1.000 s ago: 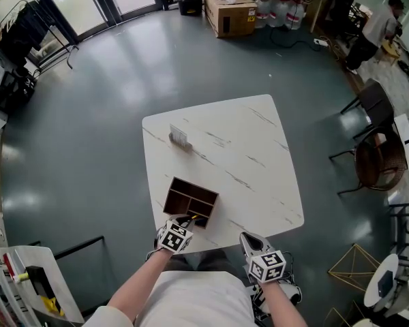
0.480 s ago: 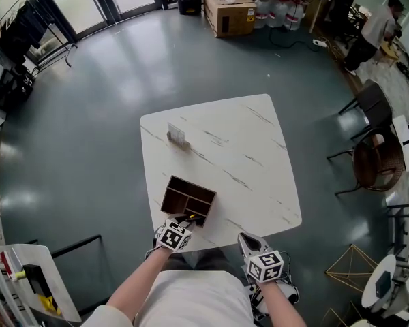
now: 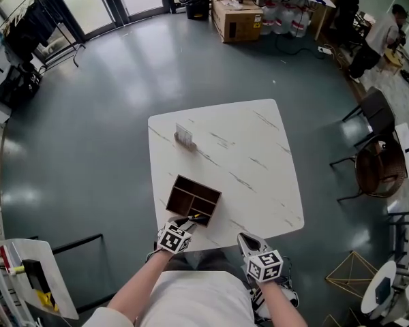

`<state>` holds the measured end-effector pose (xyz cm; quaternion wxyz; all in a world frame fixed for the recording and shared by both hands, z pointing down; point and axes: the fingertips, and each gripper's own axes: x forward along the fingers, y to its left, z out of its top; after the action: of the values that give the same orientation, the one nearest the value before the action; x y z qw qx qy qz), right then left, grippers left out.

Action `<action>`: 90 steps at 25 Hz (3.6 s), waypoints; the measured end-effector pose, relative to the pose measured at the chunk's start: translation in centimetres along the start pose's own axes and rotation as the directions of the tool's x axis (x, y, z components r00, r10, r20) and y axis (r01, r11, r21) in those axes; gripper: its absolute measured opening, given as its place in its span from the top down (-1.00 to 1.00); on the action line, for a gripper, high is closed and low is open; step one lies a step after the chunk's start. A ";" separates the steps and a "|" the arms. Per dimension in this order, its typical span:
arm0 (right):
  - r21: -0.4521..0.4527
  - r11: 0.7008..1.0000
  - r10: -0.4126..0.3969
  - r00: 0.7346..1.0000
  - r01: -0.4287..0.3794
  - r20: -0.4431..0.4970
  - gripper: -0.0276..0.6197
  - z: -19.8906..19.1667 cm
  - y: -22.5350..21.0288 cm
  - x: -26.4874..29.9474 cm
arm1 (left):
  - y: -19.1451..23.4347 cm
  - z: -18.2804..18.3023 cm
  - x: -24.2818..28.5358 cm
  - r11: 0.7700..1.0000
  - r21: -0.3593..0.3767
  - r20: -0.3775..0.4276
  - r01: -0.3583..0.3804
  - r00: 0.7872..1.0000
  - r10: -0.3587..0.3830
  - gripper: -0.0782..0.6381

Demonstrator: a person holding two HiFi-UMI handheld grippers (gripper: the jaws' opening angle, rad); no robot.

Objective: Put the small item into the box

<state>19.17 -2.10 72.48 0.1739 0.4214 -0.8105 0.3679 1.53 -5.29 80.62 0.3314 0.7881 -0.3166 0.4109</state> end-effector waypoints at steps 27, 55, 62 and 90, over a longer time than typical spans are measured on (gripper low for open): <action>-0.059 0.990 -0.125 0.990 0.129 0.064 0.83 -1.1 8.8 -1.4 | 2.1 -6.3 -10.0 0.998 -0.013 0.165 0.060 0.985 -0.057 0.74; -0.035 0.939 -0.318 0.903 0.341 0.289 0.83 -3.6 23.0 -10.7 | 4.1 -13.4 -24.7 0.973 0.093 0.344 0.211 0.910 -0.230 0.74; -0.025 0.931 -0.342 0.895 0.364 0.286 0.83 -5.3 22.7 -13.1 | 1.7 -11.0 -27.4 0.965 0.112 0.442 0.236 0.858 -0.261 0.74; -0.121 0.968 -0.177 0.943 0.218 0.282 0.83 -4.0 19.8 -14.0 | -2.2 -9.4 -30.5 0.990 -0.006 0.565 0.144 0.817 -0.115 0.75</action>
<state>11.17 16.03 57.99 0.1296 0.5322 -0.8056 0.2258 -15.00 10.26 58.05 0.2693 0.8856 -0.3557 0.1289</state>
